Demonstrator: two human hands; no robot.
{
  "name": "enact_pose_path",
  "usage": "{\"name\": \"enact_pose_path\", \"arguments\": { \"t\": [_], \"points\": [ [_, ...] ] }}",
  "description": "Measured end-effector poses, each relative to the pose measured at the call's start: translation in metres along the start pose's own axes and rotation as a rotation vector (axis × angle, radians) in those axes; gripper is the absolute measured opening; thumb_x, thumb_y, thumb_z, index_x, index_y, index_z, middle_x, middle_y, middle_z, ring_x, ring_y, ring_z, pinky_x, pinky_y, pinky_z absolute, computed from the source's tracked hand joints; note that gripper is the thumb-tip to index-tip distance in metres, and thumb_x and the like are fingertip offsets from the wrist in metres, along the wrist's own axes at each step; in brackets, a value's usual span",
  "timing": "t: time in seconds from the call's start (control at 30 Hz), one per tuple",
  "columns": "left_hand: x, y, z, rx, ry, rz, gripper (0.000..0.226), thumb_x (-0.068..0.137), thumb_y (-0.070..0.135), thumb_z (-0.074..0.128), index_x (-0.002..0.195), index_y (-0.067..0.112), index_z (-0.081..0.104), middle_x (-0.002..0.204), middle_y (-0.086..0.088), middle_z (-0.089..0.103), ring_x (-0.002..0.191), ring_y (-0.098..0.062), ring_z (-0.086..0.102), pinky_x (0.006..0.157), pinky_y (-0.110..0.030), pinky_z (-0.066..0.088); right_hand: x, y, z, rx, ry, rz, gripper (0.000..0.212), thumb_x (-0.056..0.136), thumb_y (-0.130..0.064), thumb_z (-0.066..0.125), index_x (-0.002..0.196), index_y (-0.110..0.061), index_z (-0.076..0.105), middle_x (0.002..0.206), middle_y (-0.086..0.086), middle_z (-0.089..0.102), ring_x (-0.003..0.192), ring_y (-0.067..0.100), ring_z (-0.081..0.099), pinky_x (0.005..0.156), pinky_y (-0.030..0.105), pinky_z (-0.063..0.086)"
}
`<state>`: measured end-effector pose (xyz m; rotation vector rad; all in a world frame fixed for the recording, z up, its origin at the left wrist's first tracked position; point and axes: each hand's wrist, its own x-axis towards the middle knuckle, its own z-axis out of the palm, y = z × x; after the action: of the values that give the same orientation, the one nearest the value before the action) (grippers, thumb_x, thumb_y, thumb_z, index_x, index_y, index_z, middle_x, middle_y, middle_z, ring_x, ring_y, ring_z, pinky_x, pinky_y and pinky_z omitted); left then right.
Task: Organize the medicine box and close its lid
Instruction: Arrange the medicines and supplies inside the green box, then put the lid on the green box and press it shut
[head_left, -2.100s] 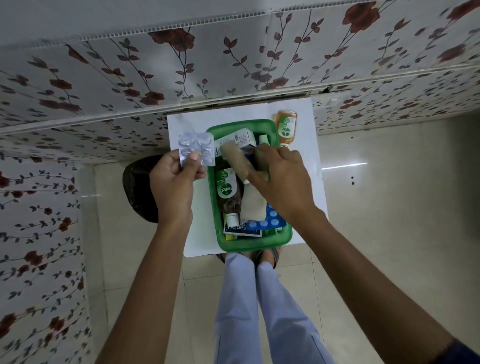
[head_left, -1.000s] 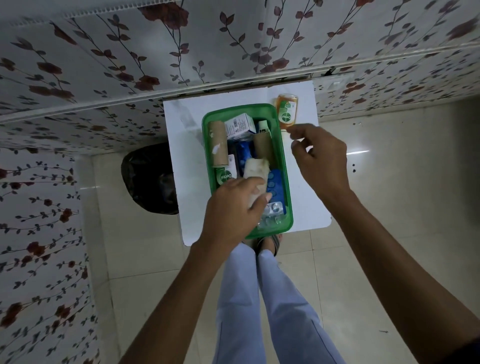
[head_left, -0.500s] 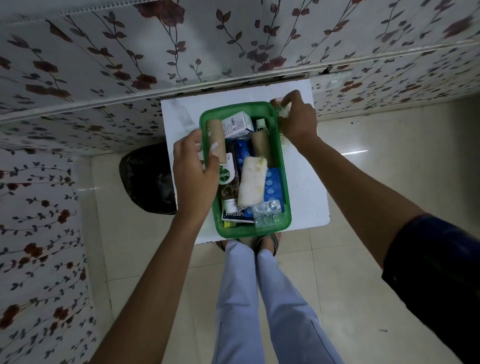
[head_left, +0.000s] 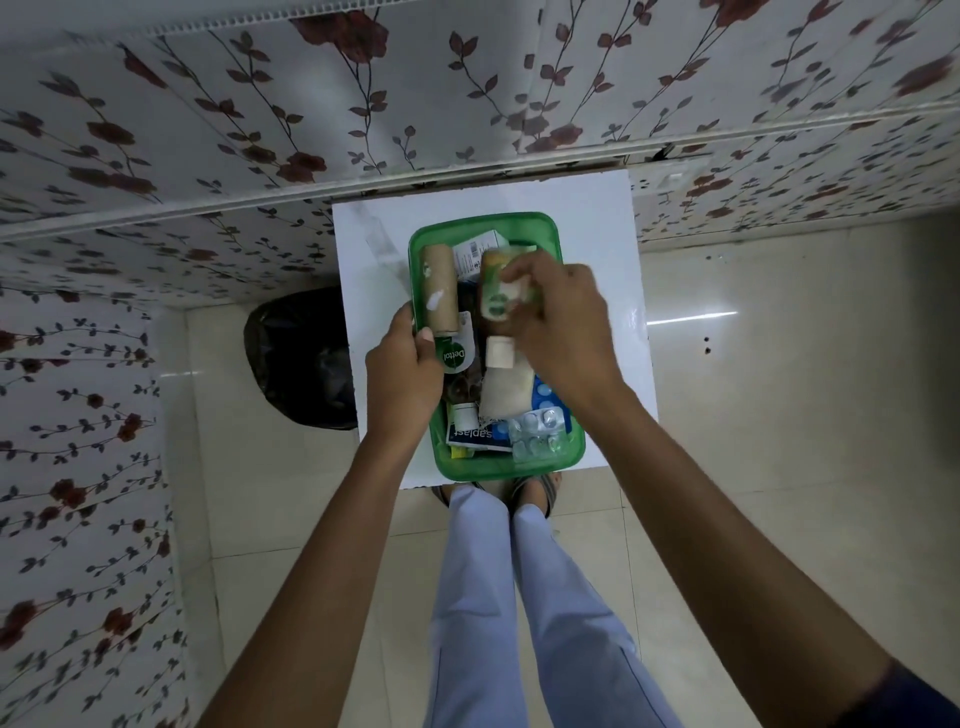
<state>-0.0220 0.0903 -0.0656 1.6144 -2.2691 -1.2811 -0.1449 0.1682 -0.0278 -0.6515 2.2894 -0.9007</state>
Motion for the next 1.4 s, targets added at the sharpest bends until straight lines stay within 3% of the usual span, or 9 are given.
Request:
{"name": "enact_pose_path", "arguments": {
  "t": [0.17,0.3,0.43,0.6,0.77,0.87,1.03,1.3,1.4],
  "points": [
    [0.003,0.0,-0.005,0.036,-0.07,0.008,0.032,0.094,0.012,0.04,0.124,0.011,0.051,0.083,-0.009,0.058,0.073,-0.025,0.051,0.064,-0.029,0.036,-0.001,0.003,0.01,-0.356,-0.011,-0.143,0.041,0.081,0.001,0.048,0.118,-0.013,0.059,0.121,0.017,0.056,0.1,0.035,0.053,0.078,0.031,0.042],
    [0.005,0.0,-0.012,0.095,-0.134,0.032,0.033,0.094,0.013,0.041,0.126,0.012,0.05,0.077,-0.011,0.058,0.077,-0.035,0.058,0.065,-0.031,0.041,-0.001,0.009,-0.006,-0.264,0.099,-0.188,0.031,0.084,-0.002,0.05,0.11,-0.012,0.065,0.109,0.016,0.063,0.098,0.033,0.055,0.074,0.025,0.037],
    [0.003,0.004,-0.015,0.127,-0.1,0.077,0.045,0.089,0.005,0.041,0.132,0.015,0.043,0.084,-0.024,0.065,0.081,-0.04,0.061,0.075,-0.043,0.053,0.01,0.03,-0.027,-0.116,0.208,0.052,0.029,0.087,-0.006,0.049,0.113,-0.014,0.061,0.113,0.011,0.064,0.098,0.024,0.061,0.083,0.026,0.043],
    [0.002,0.005,-0.016,0.135,-0.059,0.117,0.049,0.085,-0.002,0.04,0.131,0.014,0.046,0.067,-0.02,0.057,0.072,-0.043,0.058,0.07,-0.045,0.053,0.026,0.068,-0.027,-0.176,-0.057,0.354,0.036,0.086,-0.02,0.056,0.12,-0.01,0.055,0.115,0.013,0.066,0.102,0.027,0.06,0.084,0.027,0.044],
    [0.005,-0.007,-0.028,0.091,-0.031,0.084,0.046,0.087,-0.001,0.043,0.128,0.019,0.051,0.052,-0.003,0.046,0.049,-0.017,0.046,0.053,-0.023,0.039,0.019,0.075,0.006,-0.421,-0.157,0.136,0.047,0.084,-0.019,0.059,0.126,-0.004,0.043,0.115,0.022,0.06,0.103,0.038,0.057,0.082,0.039,0.046],
    [0.004,-0.015,-0.042,0.019,-0.032,0.062,0.048,0.087,0.002,0.043,0.127,0.028,0.051,0.073,-0.023,0.066,0.063,-0.032,0.061,0.065,-0.036,0.055,0.018,0.079,0.02,-0.417,-0.128,0.122,0.044,0.083,-0.018,0.059,0.122,-0.005,0.042,0.108,0.021,0.061,0.092,0.037,0.06,0.076,0.04,0.049],
    [0.002,-0.028,-0.064,-0.034,0.015,0.052,0.05,0.086,0.005,0.044,0.125,0.037,0.049,0.088,-0.031,0.068,0.081,-0.044,0.066,0.077,-0.054,0.056,0.019,0.078,0.025,-0.374,-0.126,0.151,0.034,0.087,-0.011,0.053,0.12,-0.007,0.048,0.106,0.02,0.067,0.092,0.035,0.062,0.079,0.042,0.053],
    [0.011,-0.035,-0.051,-0.001,-0.002,0.033,0.049,0.089,0.004,0.043,0.131,0.029,0.046,0.079,-0.027,0.068,0.072,-0.038,0.065,0.074,-0.045,0.056,0.015,0.034,-0.051,-0.362,0.177,0.061,0.031,0.085,-0.019,0.05,0.113,-0.01,0.059,0.099,0.016,0.071,0.076,0.029,0.062,0.07,0.034,0.051],
    [0.011,-0.026,-0.033,0.019,-0.014,0.043,0.05,0.089,0.001,0.043,0.135,0.019,0.044,0.055,-0.009,0.052,0.054,-0.023,0.051,0.063,-0.034,0.046,-0.001,0.01,-0.053,-0.364,0.185,-0.011,0.035,0.083,-0.027,0.053,0.115,-0.013,0.054,0.099,0.013,0.069,0.078,0.027,0.06,0.068,0.032,0.049]
  ]
}}
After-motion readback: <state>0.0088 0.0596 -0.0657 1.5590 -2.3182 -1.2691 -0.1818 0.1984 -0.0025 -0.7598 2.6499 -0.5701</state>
